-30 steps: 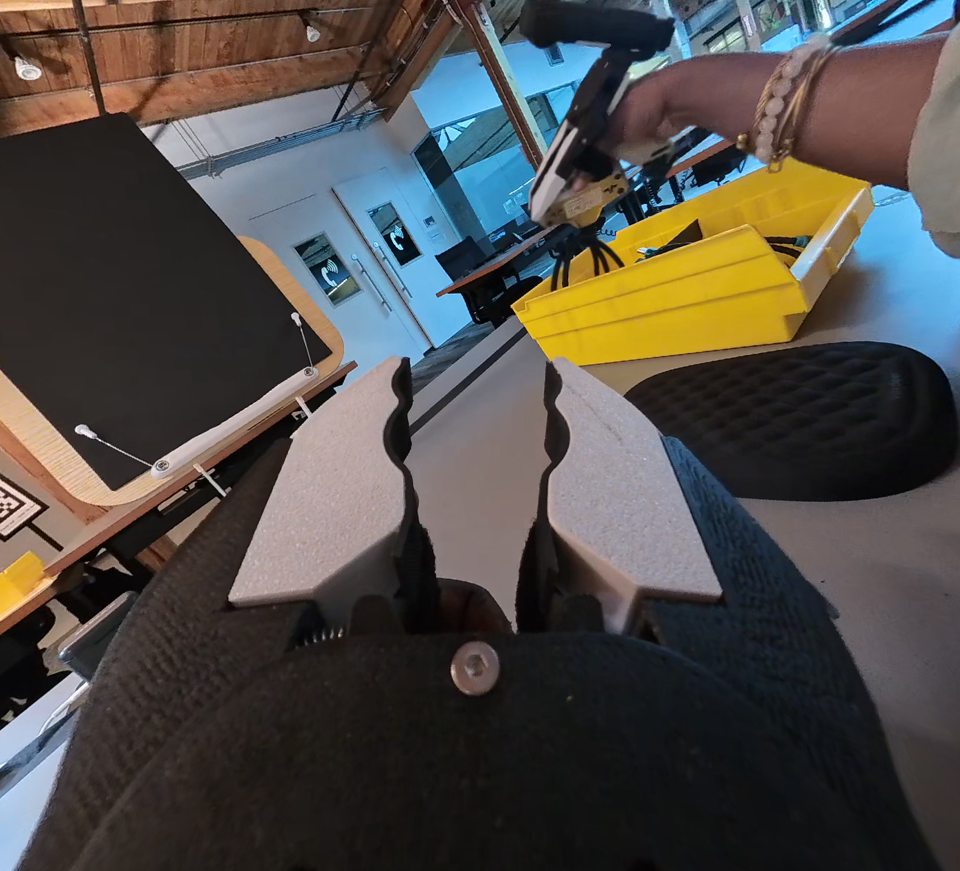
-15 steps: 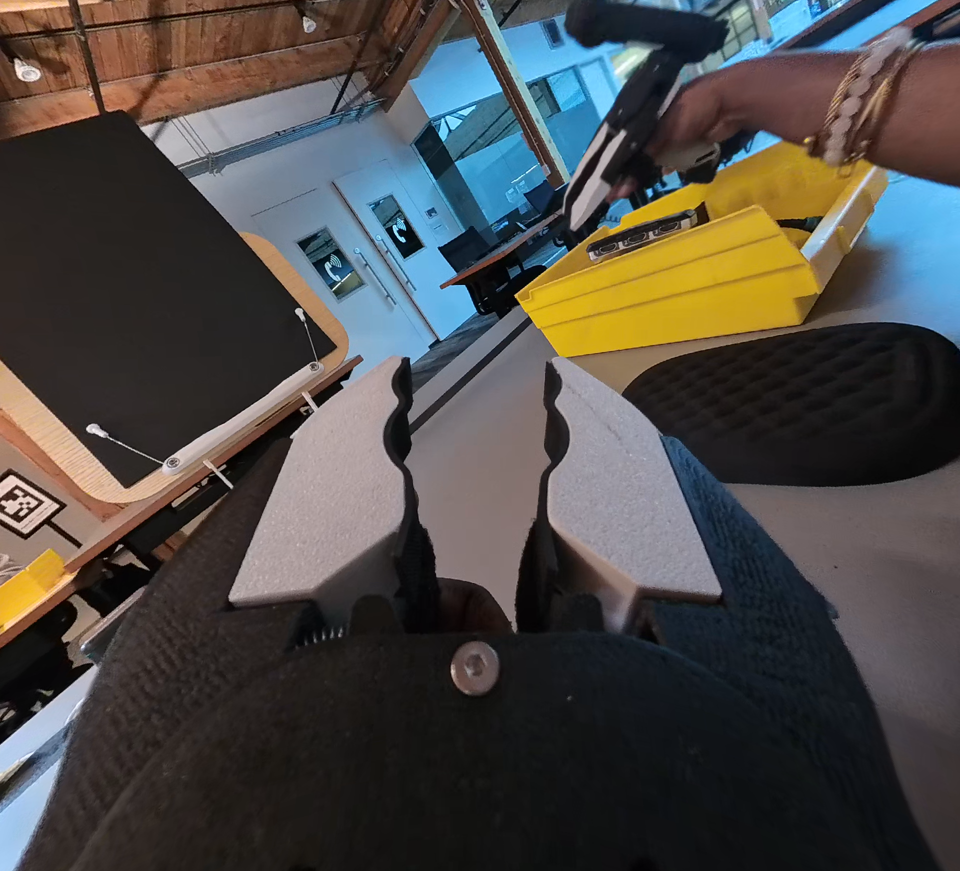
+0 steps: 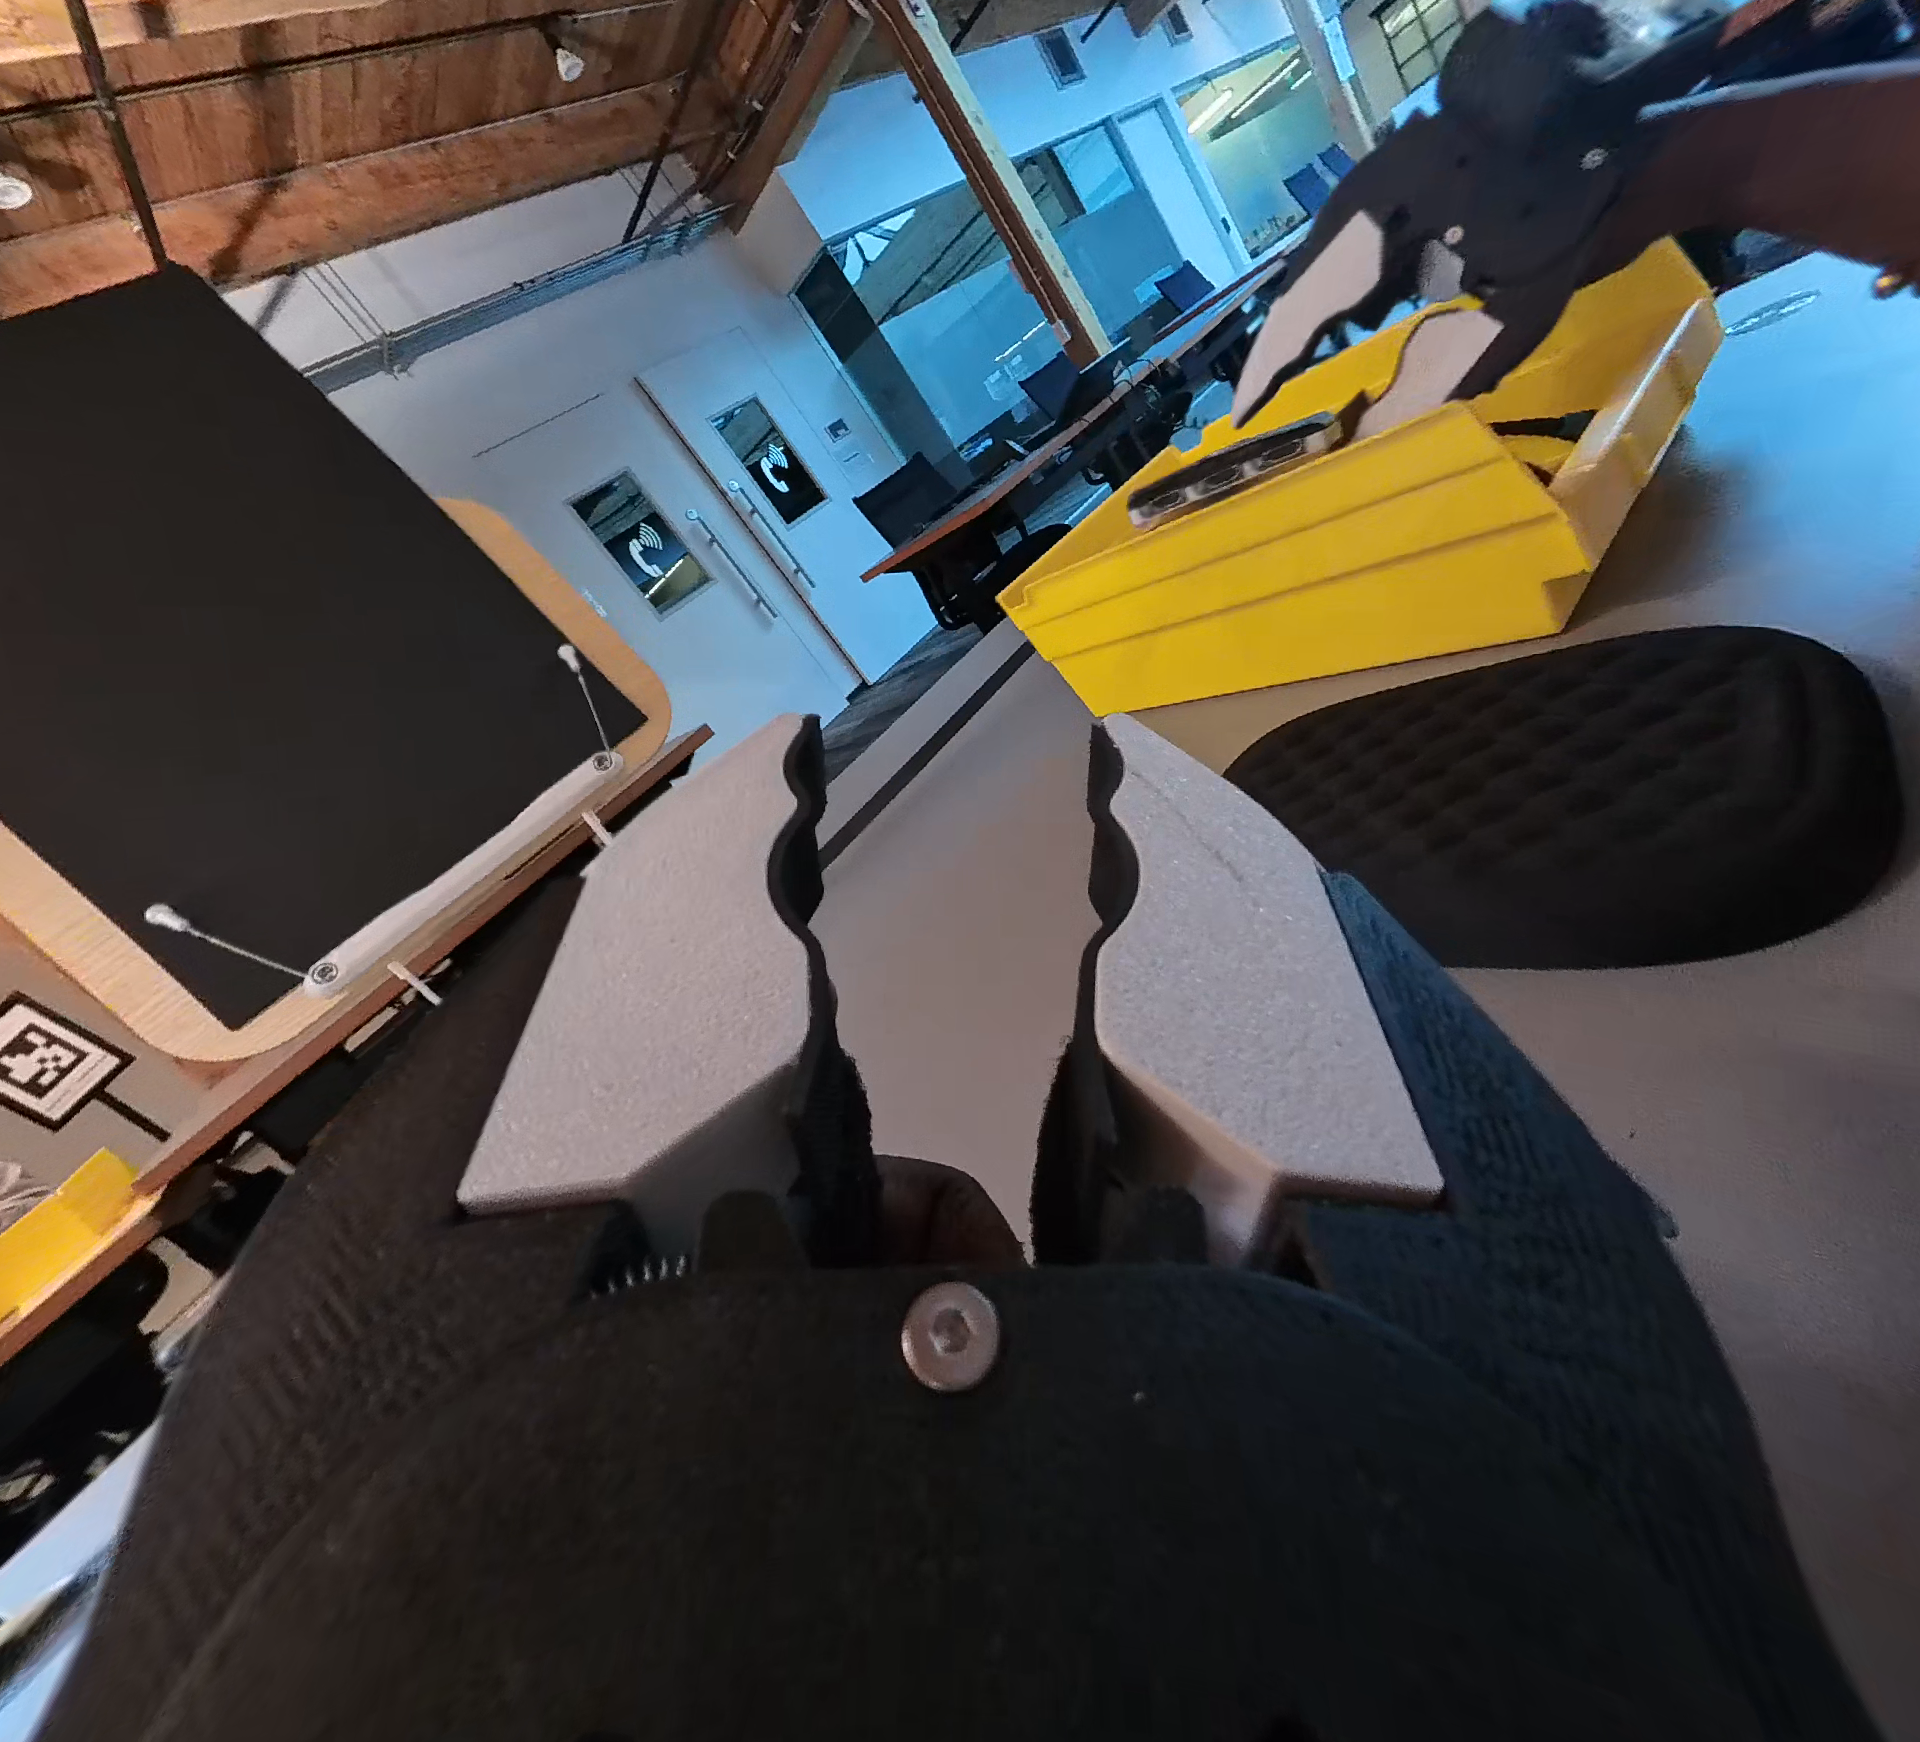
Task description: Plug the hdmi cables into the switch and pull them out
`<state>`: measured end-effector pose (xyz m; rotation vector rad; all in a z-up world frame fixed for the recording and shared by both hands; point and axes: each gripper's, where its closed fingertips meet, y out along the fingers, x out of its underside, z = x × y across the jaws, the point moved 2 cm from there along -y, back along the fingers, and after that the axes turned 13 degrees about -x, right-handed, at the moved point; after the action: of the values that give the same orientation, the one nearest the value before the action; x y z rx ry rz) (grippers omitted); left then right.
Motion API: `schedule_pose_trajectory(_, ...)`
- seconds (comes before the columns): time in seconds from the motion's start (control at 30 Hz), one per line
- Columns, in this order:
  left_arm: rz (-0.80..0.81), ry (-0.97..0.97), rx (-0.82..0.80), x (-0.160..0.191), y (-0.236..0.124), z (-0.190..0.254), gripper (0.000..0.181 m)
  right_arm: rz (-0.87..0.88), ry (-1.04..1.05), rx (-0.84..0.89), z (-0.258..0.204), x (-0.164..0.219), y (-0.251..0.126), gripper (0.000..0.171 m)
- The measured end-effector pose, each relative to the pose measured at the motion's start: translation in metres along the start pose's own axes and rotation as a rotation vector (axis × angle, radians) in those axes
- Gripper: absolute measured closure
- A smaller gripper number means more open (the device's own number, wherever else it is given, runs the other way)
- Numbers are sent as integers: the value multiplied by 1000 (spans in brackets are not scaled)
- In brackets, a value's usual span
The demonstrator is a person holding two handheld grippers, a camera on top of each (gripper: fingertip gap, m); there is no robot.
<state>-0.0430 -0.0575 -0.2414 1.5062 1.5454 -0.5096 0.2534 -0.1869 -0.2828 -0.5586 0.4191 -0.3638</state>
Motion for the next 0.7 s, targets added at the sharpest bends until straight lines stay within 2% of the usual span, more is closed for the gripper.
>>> schedule_pose_trajectory(0.03,0,6,1,0,0,0,133,6,-32,-11,3,-5,3,135)
schedule_pose_trajectory(0.17,-8,11,-6,3,-1,-3,132,45,35,-9,36,-16,-6,151)
schedule_pose_trajectory(0.27,-7,0,-14,4,-2,-6,133,-22,160,-66,62,-10,-8,151)
schedule_pose_trajectory(0.4,-4,1,-22,4,-3,-9,133,-284,232,-200,84,4,6,151)
schedule_pose_trajectory(0.6,-1,7,-24,3,-5,-11,133,-317,310,-524,83,-12,46,151)
schedule_pose_trajectory(0.7,0,8,-28,3,-5,-13,132,-353,321,-606,75,-11,72,150)
